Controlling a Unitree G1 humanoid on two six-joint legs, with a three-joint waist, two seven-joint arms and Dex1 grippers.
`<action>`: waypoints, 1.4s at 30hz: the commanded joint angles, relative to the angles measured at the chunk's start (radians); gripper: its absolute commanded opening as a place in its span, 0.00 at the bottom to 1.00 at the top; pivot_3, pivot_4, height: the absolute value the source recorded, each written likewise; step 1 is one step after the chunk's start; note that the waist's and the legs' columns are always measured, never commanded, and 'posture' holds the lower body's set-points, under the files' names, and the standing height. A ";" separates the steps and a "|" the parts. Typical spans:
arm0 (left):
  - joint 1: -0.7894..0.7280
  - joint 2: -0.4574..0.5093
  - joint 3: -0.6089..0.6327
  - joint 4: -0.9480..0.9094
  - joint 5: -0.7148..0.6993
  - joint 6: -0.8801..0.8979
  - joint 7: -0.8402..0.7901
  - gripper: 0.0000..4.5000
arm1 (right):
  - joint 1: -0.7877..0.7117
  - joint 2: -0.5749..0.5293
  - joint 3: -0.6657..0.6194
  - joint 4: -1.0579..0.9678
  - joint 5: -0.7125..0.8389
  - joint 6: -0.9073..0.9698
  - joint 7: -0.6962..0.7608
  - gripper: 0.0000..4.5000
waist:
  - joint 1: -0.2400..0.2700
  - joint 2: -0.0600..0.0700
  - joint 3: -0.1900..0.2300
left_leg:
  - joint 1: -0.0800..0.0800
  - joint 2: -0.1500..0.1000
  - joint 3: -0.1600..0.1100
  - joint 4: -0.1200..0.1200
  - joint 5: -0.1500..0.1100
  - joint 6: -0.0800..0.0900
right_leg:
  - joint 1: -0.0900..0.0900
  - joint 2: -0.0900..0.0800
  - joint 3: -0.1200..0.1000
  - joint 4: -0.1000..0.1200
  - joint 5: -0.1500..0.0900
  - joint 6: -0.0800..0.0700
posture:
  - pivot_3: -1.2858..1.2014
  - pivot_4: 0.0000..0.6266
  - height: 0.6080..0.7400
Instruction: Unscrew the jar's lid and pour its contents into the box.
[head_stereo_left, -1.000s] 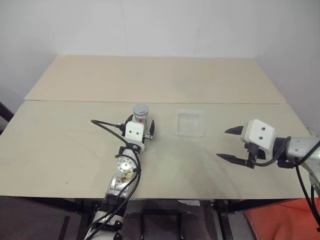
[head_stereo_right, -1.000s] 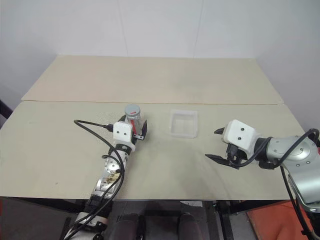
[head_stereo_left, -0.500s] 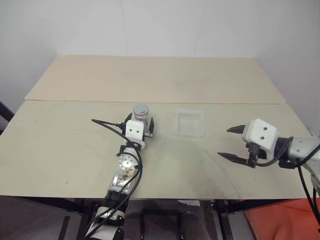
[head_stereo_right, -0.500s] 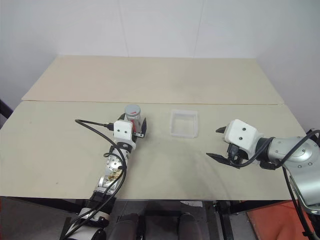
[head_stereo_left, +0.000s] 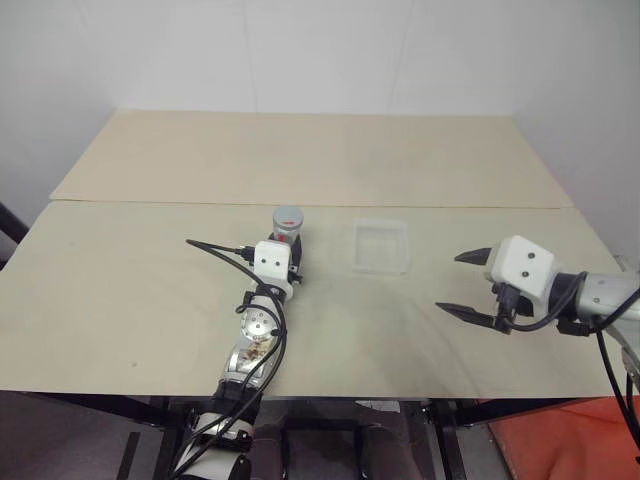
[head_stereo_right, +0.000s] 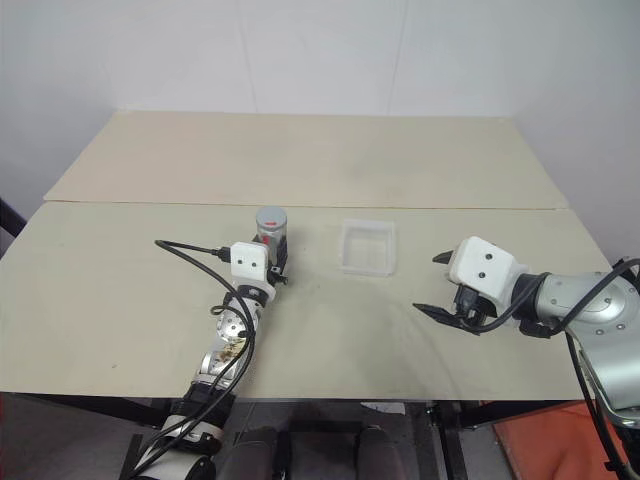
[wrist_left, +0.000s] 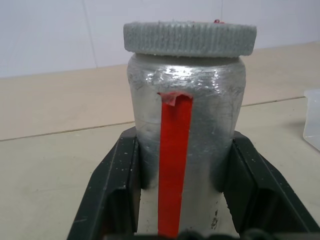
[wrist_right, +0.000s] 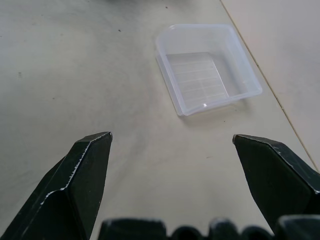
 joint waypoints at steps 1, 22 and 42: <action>-0.018 0.015 0.011 -0.042 -0.043 -0.043 -0.053 0.42 | -0.026 -0.001 -0.021 -0.019 0.004 0.009 -0.017 1.00 | -0.001 0.000 0.000 | 0.000 0.000 0.000 0.000 0.000 0.000 | 0.000 0.000 0.000 0.000 0.000 0.000 | 0.52 0.24 1.00; 0.171 0.232 -0.076 -0.545 -0.328 0.221 -0.534 0.42 | -0.408 0.629 0.303 -0.135 0.097 0.251 -0.459 1.00 | -0.015 0.001 -0.001 | -0.002 0.001 -0.001 0.000 0.001 -0.001 | -0.002 0.001 -0.001 0.001 0.000 0.000 | 0.52 0.24 1.00; 0.172 0.198 -0.092 -0.527 -0.276 0.191 -0.528 0.42 | -0.452 0.737 0.352 -0.023 0.027 0.227 -0.525 1.00 | -0.024 0.001 -0.001 | -0.002 0.002 -0.001 -0.001 0.001 -0.001 | -0.002 0.001 -0.001 0.001 0.000 -0.001 | 0.52 0.24 1.00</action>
